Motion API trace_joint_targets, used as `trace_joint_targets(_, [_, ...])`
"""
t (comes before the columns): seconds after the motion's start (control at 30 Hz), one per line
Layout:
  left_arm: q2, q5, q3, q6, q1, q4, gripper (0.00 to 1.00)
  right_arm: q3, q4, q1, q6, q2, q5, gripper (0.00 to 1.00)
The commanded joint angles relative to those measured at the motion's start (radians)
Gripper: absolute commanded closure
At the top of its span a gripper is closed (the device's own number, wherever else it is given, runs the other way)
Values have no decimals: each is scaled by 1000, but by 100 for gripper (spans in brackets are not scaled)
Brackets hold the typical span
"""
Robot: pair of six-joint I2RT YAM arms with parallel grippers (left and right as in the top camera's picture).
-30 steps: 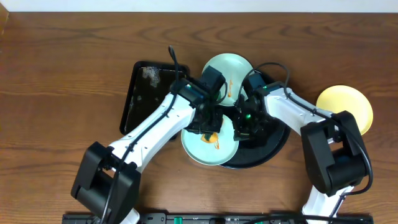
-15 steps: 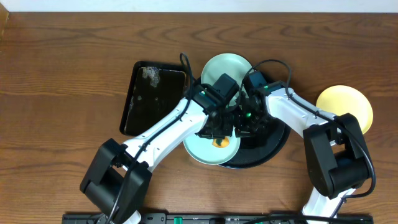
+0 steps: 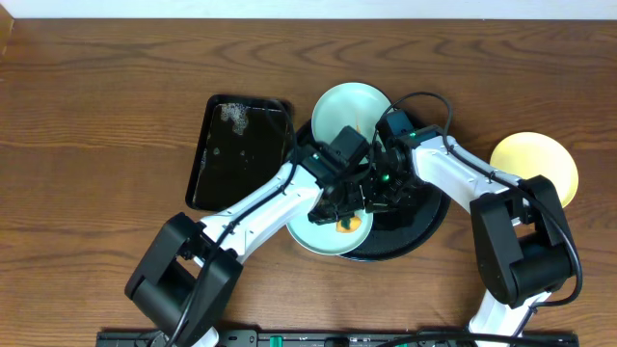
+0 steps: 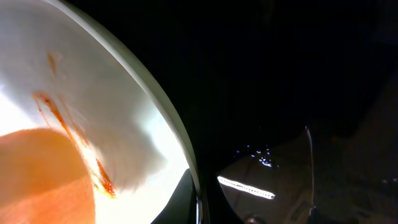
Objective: Clean dirty plates on tray and stack at the side
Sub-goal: 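Scrub the lower green plate with the sponge in the left gripper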
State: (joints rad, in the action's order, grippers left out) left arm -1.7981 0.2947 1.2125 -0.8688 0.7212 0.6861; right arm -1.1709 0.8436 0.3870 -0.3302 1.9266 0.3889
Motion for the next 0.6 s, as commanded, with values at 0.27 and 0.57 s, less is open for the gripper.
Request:
trace_joint_targets(0.27, [-13, 41, -132, -92, 0, -176, 92, -5, 6, -8, -25, -14, -67, 99])
trace_joint_targets(0.57, [-13, -132, -164, -68, -5, -209, 92, -5, 16, -8, -24, -14, -68, 99])
